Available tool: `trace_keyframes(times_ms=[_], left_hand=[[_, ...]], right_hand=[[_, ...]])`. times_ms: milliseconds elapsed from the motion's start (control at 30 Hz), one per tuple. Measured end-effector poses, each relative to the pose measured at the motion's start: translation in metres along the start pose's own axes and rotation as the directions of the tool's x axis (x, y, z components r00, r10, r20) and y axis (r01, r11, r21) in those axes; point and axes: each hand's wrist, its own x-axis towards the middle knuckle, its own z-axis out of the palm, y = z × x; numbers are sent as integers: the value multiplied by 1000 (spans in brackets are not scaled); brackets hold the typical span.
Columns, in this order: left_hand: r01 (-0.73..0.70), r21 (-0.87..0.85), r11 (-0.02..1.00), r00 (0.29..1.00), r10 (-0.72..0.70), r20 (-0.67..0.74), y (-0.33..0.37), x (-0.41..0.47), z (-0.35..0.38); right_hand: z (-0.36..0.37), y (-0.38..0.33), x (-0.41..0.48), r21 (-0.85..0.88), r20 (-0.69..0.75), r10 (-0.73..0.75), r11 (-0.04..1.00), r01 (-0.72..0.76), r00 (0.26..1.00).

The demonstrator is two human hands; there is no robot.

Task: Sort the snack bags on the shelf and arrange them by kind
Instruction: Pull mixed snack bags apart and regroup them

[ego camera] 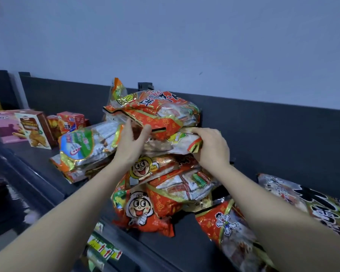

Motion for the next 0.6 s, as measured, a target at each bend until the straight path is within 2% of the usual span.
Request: trace_keyframes(times_ms=[67, 133, 200, 267, 300, 333, 433, 500, 567, 600], left_hand=[[-91, 101, 991, 995, 85, 58, -12, -3, 1], [-126, 245, 961, 990, 105, 98, -16, -6, 3], [-181, 414, 892, 982, 190, 20, -16, -5, 4], [-181, 528, 830, 960, 265, -86, -18, 0, 4], [-175, 562, 808, 952, 285, -113, -19, 4, 3], [-182, 586, 790, 947, 302, -113, -21, 7, 2], [-196, 576, 794, 957, 283, -64, -26, 13, -2], [-166, 540, 825, 976, 217, -32, -28, 17, -6], [-163, 502, 850, 982, 191, -4, -28, 21, -9], [-175, 485, 857, 981, 193, 13, -28, 21, -9]], right_hand=[[4, 0, -2, 0, -28, 68, 998, -68, 997], [8, -3, -2, 0, -78, 183, 983, -184, 980], [7, -8, -3, 77, -106, 370, 928, -364, 923], [5, -12, -5, 140, -16, 516, 849, -509, 856], [4, -13, -8, 163, 62, 538, 826, -540, 841], [7, -16, -11, 181, 124, 531, 819, -545, 838], [16, -27, -19, 173, 187, 440, 865, -470, 878], [18, -39, -24, 156, 340, 347, 896, -417, 874], [20, -48, -28, 127, 499, 182, 952, -279, 847], [21, -52, -31, 92, 510, 109, 979, -180, 853]])
